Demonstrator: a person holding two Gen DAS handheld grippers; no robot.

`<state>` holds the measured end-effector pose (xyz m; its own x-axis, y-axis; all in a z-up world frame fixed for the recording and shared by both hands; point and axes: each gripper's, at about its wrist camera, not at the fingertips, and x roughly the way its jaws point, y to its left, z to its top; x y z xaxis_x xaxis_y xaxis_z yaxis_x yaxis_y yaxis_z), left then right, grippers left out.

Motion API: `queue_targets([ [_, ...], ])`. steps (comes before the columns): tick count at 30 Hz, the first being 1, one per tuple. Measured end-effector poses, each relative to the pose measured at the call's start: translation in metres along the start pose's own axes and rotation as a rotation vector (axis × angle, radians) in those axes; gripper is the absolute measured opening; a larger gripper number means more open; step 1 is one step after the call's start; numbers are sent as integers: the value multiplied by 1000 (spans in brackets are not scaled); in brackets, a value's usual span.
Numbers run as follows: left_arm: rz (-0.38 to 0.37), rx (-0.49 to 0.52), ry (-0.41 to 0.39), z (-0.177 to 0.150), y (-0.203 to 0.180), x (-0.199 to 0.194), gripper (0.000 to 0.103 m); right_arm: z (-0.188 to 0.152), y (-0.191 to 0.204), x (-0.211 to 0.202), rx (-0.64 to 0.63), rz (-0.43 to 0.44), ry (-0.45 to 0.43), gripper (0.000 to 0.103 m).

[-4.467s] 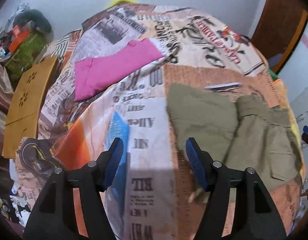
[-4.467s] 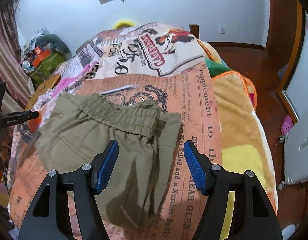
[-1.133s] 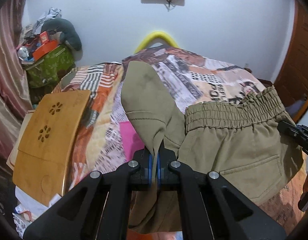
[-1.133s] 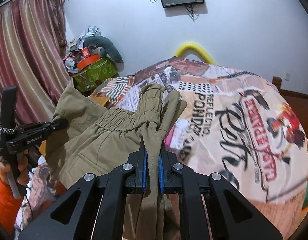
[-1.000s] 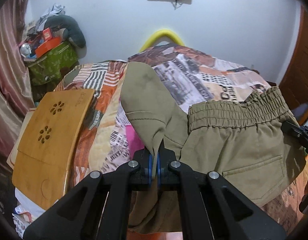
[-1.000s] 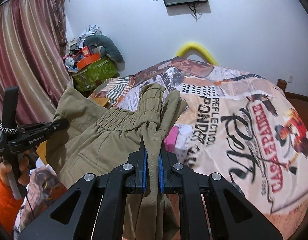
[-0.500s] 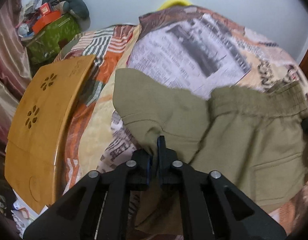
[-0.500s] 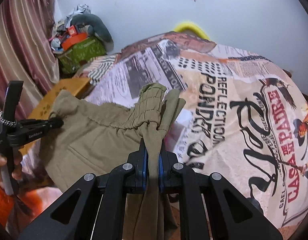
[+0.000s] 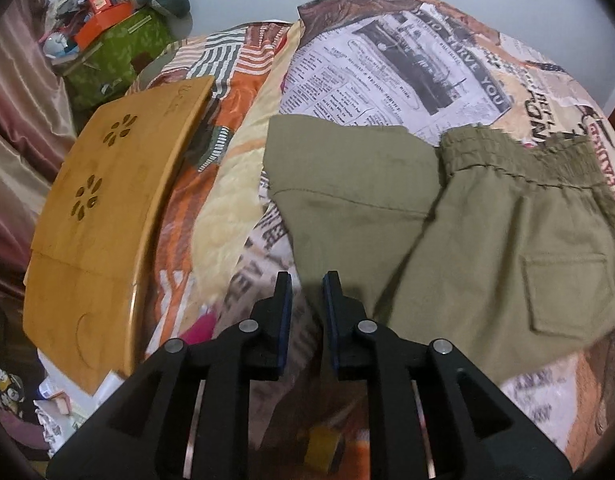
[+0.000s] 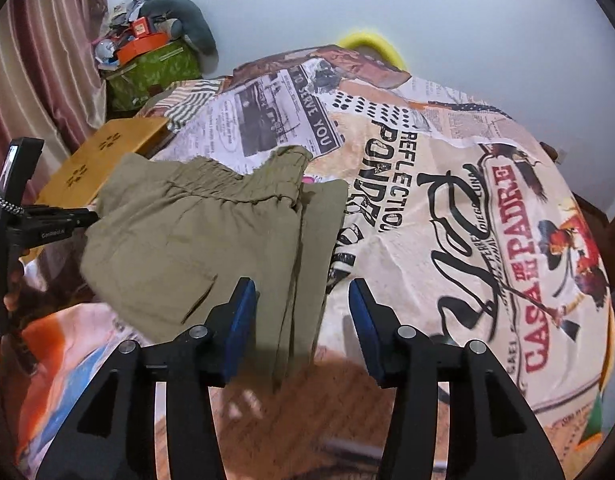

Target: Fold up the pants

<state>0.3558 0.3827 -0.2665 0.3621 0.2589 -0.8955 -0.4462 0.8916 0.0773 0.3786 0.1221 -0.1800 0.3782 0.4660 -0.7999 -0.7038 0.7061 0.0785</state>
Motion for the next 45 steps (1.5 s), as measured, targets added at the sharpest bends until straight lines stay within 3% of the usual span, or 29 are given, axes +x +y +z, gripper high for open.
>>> queue_targets([
  [4, -48, -11, -60, -7, -2, -50, 16, 2, 5, -35, -5, 7, -56, 45],
  [11, -87, 38, -252, -32, -30, -165, 16, 5, 19, -120, 0, 22, -221, 45],
  [14, -112, 94, -355, -53, -48, -224, 16, 2, 32, -165, -18, 16, -312, 53],
  [23, -155, 133, -631, -124, -72, -368, 18, -32, 75, -285, -75, 29, -564, 54],
  [29, -194, 116, -771, -182, -66, -433, 19, -69, 106, -343, -108, 53, -705, 54],
  [35, -185, 101, -879, -233, -62, -474, 20, -96, 136, -366, -132, 70, -785, 54],
  [38, -192, 82, -906, -253, -60, -486, 29, -106, 142, -366, -97, 93, -786, 54],
  [41, -181, 61, -933, -269, -56, -490, 51, -112, 144, -363, -57, 122, -775, 61],
  [43, -190, 52, -942, -275, -53, -491, 67, -115, 148, -362, -60, 90, -775, 72],
  [45, -196, 45, -954, -282, -51, -495, 84, -117, 153, -368, -71, 65, -773, 72],
])
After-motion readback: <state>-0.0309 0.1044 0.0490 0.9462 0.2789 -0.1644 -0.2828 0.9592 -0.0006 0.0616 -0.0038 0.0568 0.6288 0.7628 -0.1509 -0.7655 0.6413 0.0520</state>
